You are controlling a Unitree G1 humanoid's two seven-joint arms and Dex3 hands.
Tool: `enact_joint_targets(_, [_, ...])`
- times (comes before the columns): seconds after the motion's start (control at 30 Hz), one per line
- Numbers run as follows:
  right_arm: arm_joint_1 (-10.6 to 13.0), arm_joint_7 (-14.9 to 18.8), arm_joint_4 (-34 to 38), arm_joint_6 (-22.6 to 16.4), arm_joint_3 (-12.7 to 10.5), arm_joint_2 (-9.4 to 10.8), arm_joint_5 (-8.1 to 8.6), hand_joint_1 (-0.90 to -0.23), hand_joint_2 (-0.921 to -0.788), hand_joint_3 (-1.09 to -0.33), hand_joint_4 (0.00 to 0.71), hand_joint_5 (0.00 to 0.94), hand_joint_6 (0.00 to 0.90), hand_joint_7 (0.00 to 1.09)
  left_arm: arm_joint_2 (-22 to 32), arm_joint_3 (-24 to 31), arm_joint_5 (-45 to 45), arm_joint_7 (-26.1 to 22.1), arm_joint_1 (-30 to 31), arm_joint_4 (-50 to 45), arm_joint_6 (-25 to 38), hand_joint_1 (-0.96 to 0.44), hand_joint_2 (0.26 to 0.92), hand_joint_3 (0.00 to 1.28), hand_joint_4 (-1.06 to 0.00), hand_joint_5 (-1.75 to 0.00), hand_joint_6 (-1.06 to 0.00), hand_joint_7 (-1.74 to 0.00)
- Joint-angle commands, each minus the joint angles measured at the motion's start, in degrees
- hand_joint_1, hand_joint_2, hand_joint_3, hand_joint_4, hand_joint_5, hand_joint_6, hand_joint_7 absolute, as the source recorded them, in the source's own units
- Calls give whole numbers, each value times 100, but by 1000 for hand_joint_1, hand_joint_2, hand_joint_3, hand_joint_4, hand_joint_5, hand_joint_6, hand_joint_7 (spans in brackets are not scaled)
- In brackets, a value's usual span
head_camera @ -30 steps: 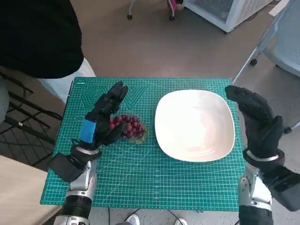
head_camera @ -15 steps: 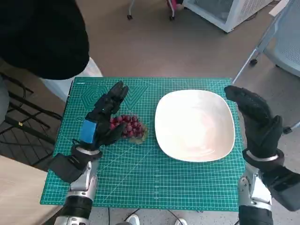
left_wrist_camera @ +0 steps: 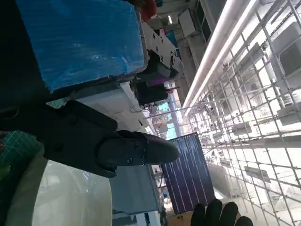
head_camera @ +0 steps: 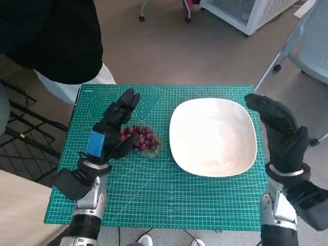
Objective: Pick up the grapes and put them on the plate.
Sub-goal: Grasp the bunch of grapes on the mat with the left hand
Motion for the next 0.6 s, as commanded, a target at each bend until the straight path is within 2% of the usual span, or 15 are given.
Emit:
enact_joint_targets(0.03, [98,30,134,40,39,18,-48,-568,-921,-671,185,1,-1,361,-15,9,-46,37,39,-65,26,-579,921,254,-380,-1,-417,0])
enact_joint_targets(0.6, [78,80,205,-8,76,4,-49,-557,-921,-682,188,1,-1,365,59,43,-27,83,3,-127,86,-593,921,255,-380,0,-410,-1])
